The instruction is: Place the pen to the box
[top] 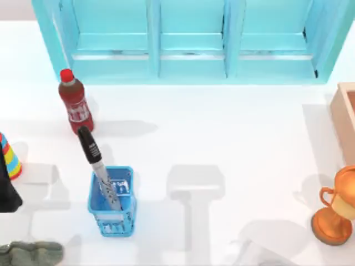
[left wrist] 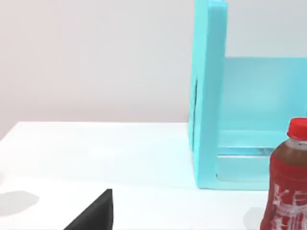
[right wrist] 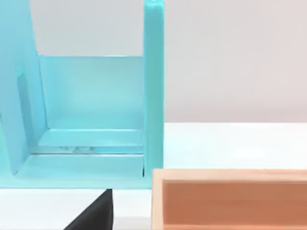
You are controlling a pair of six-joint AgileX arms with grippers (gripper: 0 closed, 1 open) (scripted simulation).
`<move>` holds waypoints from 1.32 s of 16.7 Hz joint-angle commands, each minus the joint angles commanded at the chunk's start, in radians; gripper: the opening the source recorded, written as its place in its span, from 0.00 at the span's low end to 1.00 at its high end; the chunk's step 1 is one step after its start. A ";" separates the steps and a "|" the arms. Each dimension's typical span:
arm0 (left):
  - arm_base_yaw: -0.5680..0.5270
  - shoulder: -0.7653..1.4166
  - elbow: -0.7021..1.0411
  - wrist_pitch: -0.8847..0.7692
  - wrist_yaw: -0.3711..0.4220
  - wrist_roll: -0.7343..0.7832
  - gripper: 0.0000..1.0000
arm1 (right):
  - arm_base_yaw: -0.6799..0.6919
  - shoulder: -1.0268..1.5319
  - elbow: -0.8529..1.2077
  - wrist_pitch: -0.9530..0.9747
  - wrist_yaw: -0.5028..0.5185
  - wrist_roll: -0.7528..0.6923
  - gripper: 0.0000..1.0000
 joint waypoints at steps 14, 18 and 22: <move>0.000 0.000 0.000 0.000 0.000 0.000 1.00 | 0.408 0.635 0.321 0.096 0.049 0.119 1.00; 0.000 0.000 0.000 0.000 0.000 0.000 1.00 | 0.627 0.972 0.492 0.146 0.073 0.180 1.00; 0.000 0.000 0.000 0.000 0.000 0.000 1.00 | 0.831 1.289 0.653 0.194 0.096 0.237 1.00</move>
